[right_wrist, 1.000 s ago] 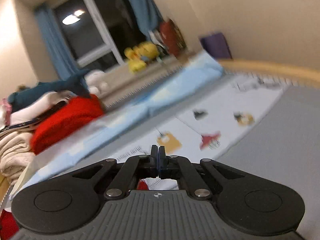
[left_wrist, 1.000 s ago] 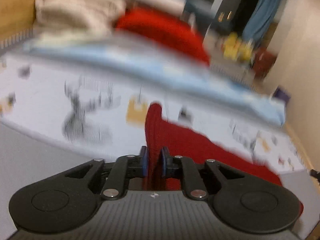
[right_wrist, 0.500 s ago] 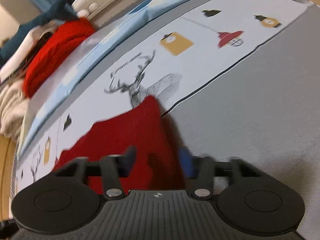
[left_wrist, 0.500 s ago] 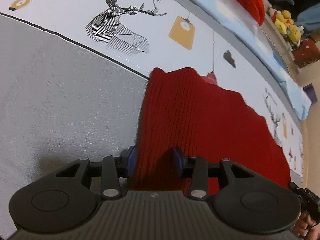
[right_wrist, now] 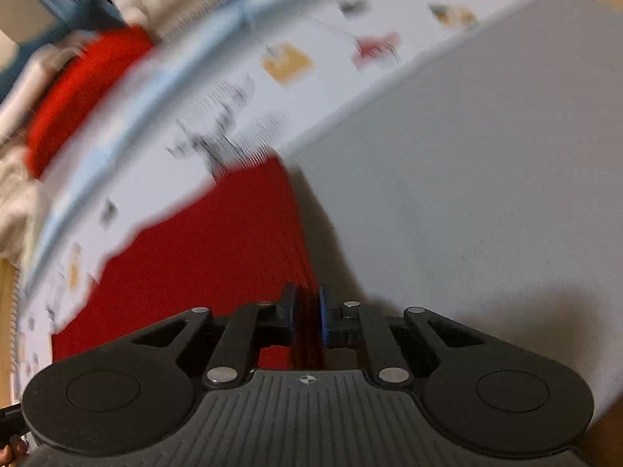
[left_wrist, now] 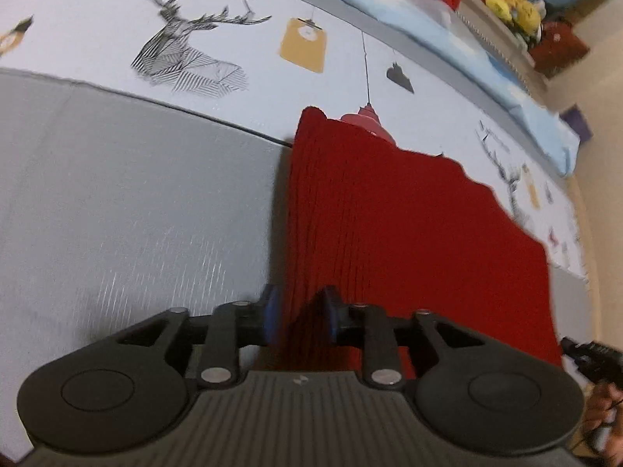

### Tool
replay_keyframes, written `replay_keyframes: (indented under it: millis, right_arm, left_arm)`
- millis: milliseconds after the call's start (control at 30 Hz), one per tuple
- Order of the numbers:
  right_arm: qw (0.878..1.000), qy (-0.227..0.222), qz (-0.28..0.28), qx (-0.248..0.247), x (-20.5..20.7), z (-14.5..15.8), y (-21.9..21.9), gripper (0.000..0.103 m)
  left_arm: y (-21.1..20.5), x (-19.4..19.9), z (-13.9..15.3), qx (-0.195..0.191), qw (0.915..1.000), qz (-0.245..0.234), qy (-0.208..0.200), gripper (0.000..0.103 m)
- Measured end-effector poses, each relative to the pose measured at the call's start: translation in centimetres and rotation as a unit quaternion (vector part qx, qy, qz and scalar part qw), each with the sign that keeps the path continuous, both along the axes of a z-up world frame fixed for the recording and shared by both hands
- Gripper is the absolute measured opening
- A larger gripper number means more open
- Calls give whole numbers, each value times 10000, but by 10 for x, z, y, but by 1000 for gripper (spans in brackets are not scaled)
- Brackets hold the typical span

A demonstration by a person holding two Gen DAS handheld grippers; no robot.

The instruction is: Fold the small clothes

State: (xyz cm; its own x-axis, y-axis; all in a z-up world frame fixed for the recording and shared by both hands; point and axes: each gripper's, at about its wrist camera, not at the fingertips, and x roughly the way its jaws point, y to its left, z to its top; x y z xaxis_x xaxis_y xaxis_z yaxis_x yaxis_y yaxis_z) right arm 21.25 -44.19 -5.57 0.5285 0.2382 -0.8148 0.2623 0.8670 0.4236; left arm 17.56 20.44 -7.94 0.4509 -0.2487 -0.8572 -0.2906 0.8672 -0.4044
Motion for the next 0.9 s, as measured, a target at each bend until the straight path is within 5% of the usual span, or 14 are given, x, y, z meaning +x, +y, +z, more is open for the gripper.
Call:
replay_keyframes:
  millis: [100, 133, 200, 233, 267, 300, 333, 367, 433, 500, 567, 633, 767, 900]
  right_arm:
    - [9999, -121, -90, -24, -10, 9, -4, 32]
    - [9998, -191, -16, 95, -13, 13, -5, 44]
    - [9993, -89, 287, 215, -16, 13, 0, 51]
    - [9988, 47, 442, 197, -17, 9, 4, 51]
    - [9978, 225, 615, 144, -18, 4, 9, 51]
    - [9959, 383, 821, 65, -18, -1, 15, 44]
    - [9937, 486, 1009, -51, -18, -4, 20, 14]
    - [9917, 488, 1176, -193, -20, -4, 25, 13]
    - [9928, 227, 1159, -185, -25, 7, 24, 12]
    - [9954, 36, 959, 59, -29, 18, 15, 12]
    - [9958, 208, 890, 33, -33, 13, 9, 12]
    - [9920, 645, 1037, -326, -30, -3, 15, 12]
    - [9850, 812, 1281, -823, -29, -6, 31, 17]
    - [9907, 56, 902, -1018, -39, 25, 25, 22]
  left_arm:
    - [5, -13, 5, -171, 9996, -236, -24, 49]
    - [2, -13, 0, -148, 9991, -386, 99, 49]
    - [-7, -17, -5, -36, 9965, -790, 273, 47]
    - [-14, -20, -7, 21, 9938, -1070, 301, 46]
    - [-22, -23, -8, 100, 9904, -1349, 297, 24]
    - [-28, -27, -7, 280, 9874, -1541, 236, 15]
    - [-30, -31, -2, 434, 9862, -1596, 99, 14]
    - [-27, -35, 4, 379, 9870, -1560, -80, 14]
    - [-17, -42, 13, 159, 9898, -1384, -306, 13]
    - [-15, -42, 6, 299, 9892, -1437, -50, 14]
    - [-23, -38, -10, 604, 9824, -1703, 481, 15]
    - [-28, -37, -11, 776, 9787, -1811, 586, 19]
    - [-24, -43, 21, 957, 9839, -1511, -19, 22]
    - [-35, -51, 34, 677, 9821, -1717, -371, 22]
